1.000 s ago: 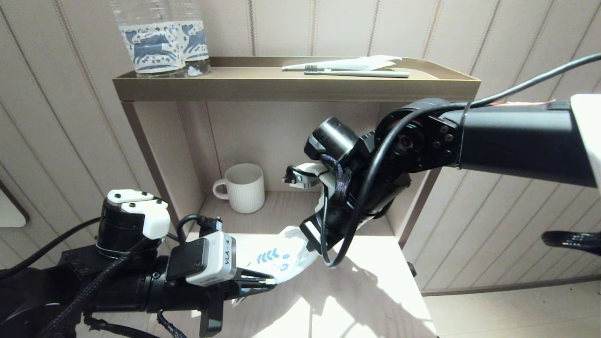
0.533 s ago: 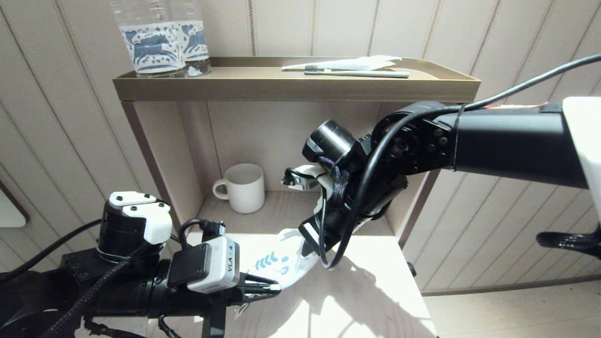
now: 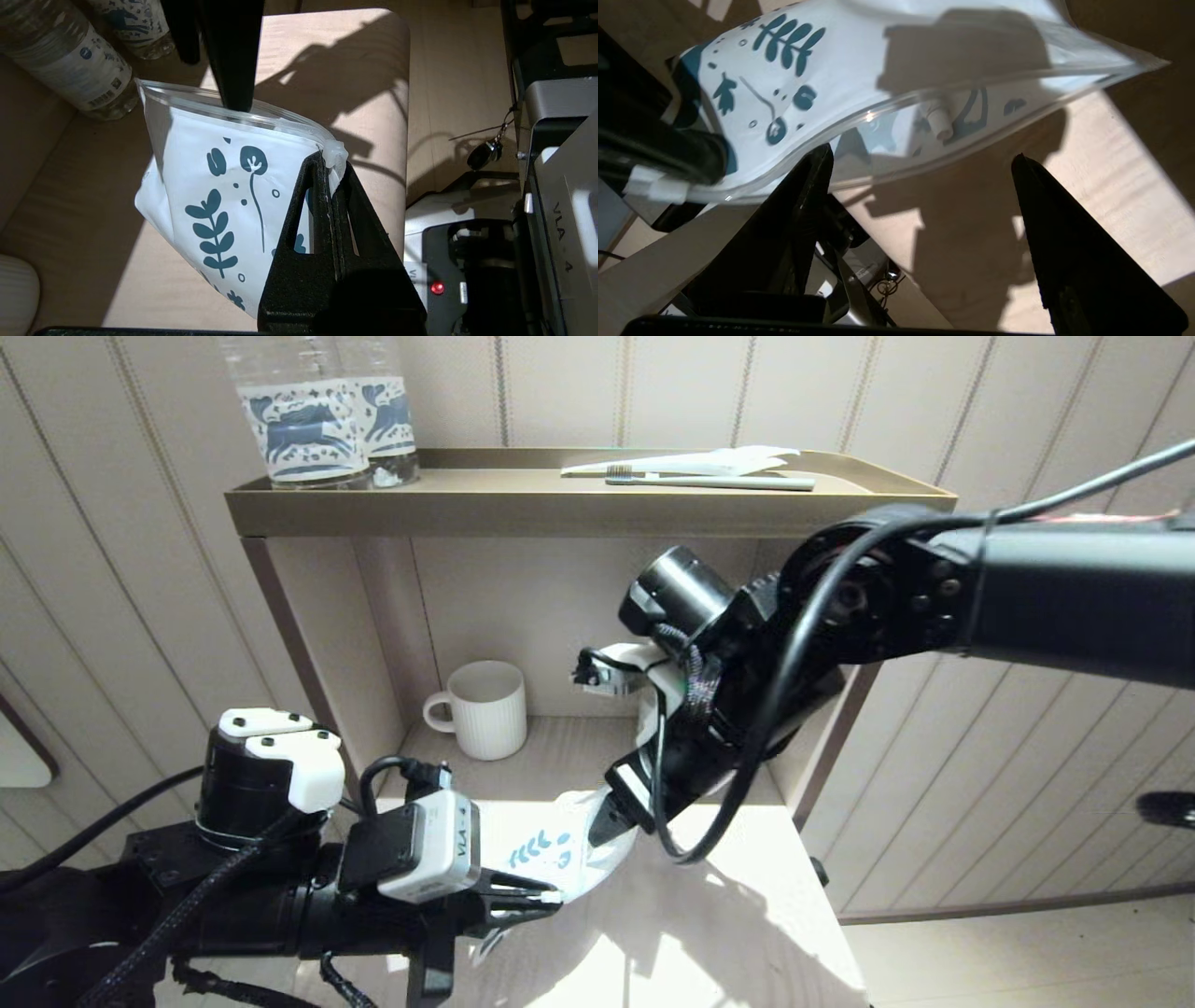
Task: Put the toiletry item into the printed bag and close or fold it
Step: Place the toothpaste in the storage bag
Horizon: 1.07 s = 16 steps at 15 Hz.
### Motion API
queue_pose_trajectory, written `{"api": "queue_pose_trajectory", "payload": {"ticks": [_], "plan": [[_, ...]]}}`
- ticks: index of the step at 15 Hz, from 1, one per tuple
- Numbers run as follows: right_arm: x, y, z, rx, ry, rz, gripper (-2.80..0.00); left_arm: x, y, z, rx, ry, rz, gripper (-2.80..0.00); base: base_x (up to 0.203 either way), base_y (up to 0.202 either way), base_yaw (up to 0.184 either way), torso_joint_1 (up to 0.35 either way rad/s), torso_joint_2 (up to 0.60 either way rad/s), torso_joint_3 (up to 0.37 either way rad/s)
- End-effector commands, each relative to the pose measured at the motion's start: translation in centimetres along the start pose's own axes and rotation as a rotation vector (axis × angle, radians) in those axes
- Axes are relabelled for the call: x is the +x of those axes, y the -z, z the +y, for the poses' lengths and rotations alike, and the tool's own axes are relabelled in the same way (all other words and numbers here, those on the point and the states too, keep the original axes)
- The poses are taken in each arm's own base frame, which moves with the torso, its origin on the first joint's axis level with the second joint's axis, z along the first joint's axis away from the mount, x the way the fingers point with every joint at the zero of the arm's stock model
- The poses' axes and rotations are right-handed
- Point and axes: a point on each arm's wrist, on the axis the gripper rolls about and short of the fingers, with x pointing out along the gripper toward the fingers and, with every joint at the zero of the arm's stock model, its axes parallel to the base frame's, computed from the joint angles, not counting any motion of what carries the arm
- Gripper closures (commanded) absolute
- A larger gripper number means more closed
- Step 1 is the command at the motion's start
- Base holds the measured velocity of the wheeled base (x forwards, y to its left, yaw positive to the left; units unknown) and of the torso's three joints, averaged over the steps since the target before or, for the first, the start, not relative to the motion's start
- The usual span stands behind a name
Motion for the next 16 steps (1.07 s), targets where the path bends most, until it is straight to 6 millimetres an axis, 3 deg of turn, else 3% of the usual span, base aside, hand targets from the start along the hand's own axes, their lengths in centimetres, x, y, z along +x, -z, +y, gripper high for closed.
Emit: {"api": "queue_pose_trajectory", "payload": {"ticks": [1, 5, 8, 9, 14, 16], "plan": [[-4.5, 0.9, 0.8, -0.016, -0.004, -0.075, -2.8, 0.3, -0.2, 0.5, -0.057, -0.006, -0.01, 0.0, 0.0, 0.0, 0.0, 0.0, 0.0, 0.0], [-8.9, 4.0, 1.0, -0.033, 0.0, -0.105, -2.8, 0.6, 0.5, 2.6, -0.161, -0.057, -0.002, 0.0, 0.0, 0.0, 0.0, 0.0, 0.0, 0.0], [-10.1, 5.2, -0.9, 0.023, 0.025, -0.126, -2.8, -0.1, 0.9, 3.7, -0.18, -0.097, -0.003, 0.0, 0.0, 0.0, 0.0, 0.0, 0.0, 0.0], [-10.1, 5.5, -1.5, 0.039, 0.015, -0.127, 0.0, -0.7, 0.7, 4.1, -0.195, -0.124, -0.01, 0.0, 0.0, 0.0, 0.0, 0.0, 0.0, 0.0], [-8.3, 6.4, -2.4, 0.009, 0.016, -0.185, 0.0, -2.0, -1.3, 4.7, -0.252, -0.162, -0.067, 0.0, 0.0, 0.0, 0.0, 0.0, 0.0, 0.0], [-8.2, 6.8, -3.7, 0.038, 0.042, -0.192, 0.0, -2.2, -2.0, 4.9, -0.307, -0.164, -0.075, 0.0, 0.0, 0.0, 0.0, 0.0, 0.0, 0.0]]}}
